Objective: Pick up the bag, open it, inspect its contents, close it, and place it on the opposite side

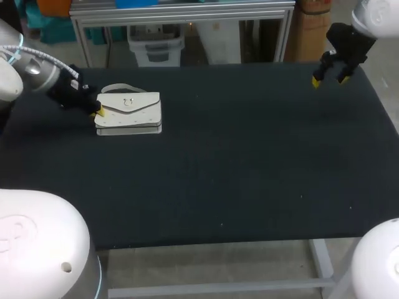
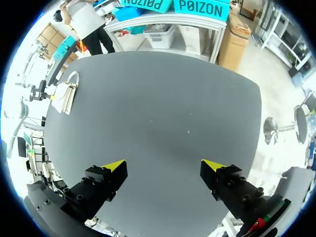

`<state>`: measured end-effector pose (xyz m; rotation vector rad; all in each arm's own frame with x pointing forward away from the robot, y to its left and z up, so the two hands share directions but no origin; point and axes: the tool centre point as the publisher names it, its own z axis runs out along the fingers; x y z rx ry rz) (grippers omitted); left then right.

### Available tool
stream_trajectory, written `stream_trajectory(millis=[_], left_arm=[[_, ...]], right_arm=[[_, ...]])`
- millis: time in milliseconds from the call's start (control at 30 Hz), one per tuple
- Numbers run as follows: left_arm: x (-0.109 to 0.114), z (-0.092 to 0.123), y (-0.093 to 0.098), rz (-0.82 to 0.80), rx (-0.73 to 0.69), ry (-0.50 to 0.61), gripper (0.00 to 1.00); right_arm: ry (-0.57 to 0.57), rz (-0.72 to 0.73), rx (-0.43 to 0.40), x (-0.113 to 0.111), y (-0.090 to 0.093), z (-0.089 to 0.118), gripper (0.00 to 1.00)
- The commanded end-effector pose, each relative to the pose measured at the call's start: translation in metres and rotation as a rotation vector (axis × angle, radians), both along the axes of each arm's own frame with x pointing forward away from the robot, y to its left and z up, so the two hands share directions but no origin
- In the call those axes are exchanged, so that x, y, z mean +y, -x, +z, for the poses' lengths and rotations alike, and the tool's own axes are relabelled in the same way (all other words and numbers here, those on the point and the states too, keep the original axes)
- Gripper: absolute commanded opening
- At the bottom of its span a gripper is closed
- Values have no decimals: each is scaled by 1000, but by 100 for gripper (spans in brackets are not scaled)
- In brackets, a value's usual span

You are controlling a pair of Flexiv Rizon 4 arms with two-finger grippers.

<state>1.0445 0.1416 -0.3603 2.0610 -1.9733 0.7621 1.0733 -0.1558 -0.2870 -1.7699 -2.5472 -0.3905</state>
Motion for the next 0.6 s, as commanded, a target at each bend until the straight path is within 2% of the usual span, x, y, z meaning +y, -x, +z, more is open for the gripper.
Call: stream_trajectory(millis=[33, 300, 600], left_arm=[[17, 1, -14, 5, 25, -15, 0], [56, 0, -34, 32, 29, -41, 0], [104, 2, -57, 69, 50, -87, 0]], right_arm=[[35, -34, 67, -8, -18, 5, 100], [52, -124, 78, -36, -38, 12, 100], [59, -192, 91, -57, -49, 11, 100]])
